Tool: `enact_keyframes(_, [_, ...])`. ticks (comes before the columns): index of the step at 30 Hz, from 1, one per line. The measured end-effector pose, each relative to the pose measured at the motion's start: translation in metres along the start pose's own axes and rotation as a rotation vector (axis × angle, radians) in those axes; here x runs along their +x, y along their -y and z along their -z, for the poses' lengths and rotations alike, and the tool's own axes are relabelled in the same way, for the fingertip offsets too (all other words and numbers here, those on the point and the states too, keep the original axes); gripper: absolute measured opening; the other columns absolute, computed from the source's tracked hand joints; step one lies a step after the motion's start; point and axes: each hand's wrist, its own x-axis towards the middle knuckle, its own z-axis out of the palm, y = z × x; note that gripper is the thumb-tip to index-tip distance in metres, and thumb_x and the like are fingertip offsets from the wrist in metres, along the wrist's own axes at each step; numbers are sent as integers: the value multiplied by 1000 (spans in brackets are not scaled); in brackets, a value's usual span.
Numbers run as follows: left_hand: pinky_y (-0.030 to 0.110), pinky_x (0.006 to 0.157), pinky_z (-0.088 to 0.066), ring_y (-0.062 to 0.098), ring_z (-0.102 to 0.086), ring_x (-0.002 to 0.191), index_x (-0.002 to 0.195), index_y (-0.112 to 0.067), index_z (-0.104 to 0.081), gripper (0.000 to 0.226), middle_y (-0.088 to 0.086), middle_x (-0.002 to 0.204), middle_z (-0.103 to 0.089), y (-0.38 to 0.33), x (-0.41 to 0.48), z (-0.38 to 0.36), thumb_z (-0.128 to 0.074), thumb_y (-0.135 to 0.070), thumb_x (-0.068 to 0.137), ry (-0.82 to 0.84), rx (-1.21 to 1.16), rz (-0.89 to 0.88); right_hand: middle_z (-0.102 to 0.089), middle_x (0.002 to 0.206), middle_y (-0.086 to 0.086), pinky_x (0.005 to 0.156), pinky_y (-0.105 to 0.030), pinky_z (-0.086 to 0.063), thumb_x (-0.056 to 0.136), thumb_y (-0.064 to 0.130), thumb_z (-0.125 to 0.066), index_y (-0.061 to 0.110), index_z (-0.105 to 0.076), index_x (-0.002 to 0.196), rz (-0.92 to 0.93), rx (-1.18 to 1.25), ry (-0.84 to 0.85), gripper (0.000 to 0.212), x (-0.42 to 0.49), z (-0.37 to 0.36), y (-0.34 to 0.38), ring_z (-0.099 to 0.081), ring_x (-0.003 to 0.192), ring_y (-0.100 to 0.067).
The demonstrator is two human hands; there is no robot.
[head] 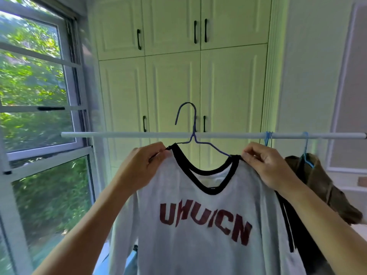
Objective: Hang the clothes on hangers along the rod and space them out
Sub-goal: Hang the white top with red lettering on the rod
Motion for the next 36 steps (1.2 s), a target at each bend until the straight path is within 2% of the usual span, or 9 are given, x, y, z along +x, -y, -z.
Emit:
enact_keyframes(5, [40,54,-45,20,-51,53,80,-24,-58,30,2,58,-55,13,-1,-1,-55,-41,104,2,9,28,-67,77,-7,72,-38,-51,103,17,-59,17,-66,85,72,-62,92,19,8,-8,9,-64,77,-29])
enact_keyframes(8, [34,55,-44,24,-53,56,80,-24,-56,27,3,57,-55,12,-1,-8,-56,-37,104,18,33,-3,-66,81,-17,73,-36,-49,103,14,-59,13,-66,86,32,13,173,18,13,-10,8,-62,81,-36])
enact_keyframes(14, [37,52,-47,17,-53,50,84,-29,-54,34,1,55,-53,30,-6,-16,-45,-57,100,4,67,-6,-63,84,-24,74,-37,-45,103,10,-58,11,-66,87,-5,91,191,17,16,-2,2,-58,76,-23])
enact_keyframes(17, [39,52,-48,15,-54,50,79,-29,-49,38,-2,55,-54,48,-11,-13,-44,-62,97,-8,83,34,-63,79,-15,74,-33,-45,103,9,-58,13,-66,87,-17,93,151,19,16,2,-4,-57,75,-16])
enact_keyframes(19, [41,52,-48,14,-53,50,79,-30,-48,39,-2,56,-54,55,-14,-13,-44,-65,96,4,94,46,-61,77,-13,74,-32,-44,103,10,-58,16,-66,86,-29,106,136,20,16,3,-9,-56,75,-16])
enact_keyframes(25, [35,50,-43,16,-54,53,81,-29,-52,39,-4,58,-57,55,-12,-14,-48,-66,93,68,45,71,-59,84,-24,75,-36,-43,103,10,-57,14,-65,86,-29,102,126,19,19,2,-14,-55,75,-20])
enact_keyframes(31, [32,55,-44,13,-53,56,98,-33,-56,19,-7,63,-58,28,7,-24,-50,-51,102,111,44,-43,-57,83,-26,73,-34,-42,103,9,-58,11,-64,87,-22,84,141,17,21,-7,-11,-52,74,-21])
enact_keyframes(33, [36,54,-42,16,-46,53,88,-28,-53,21,-6,60,-52,24,16,-31,-52,-39,106,125,18,-66,-59,84,-24,73,-33,-43,103,9,-58,11,-64,87,-18,69,142,17,22,-8,-9,-53,73,-20])
enact_keyframes(36, [40,54,-38,18,-37,56,77,-21,-42,31,-5,60,-43,26,21,-41,-51,-24,107,75,6,-84,-64,86,-21,74,-37,-49,103,12,-59,12,-65,89,-9,14,179,15,23,-5,-8,-61,78,-34])
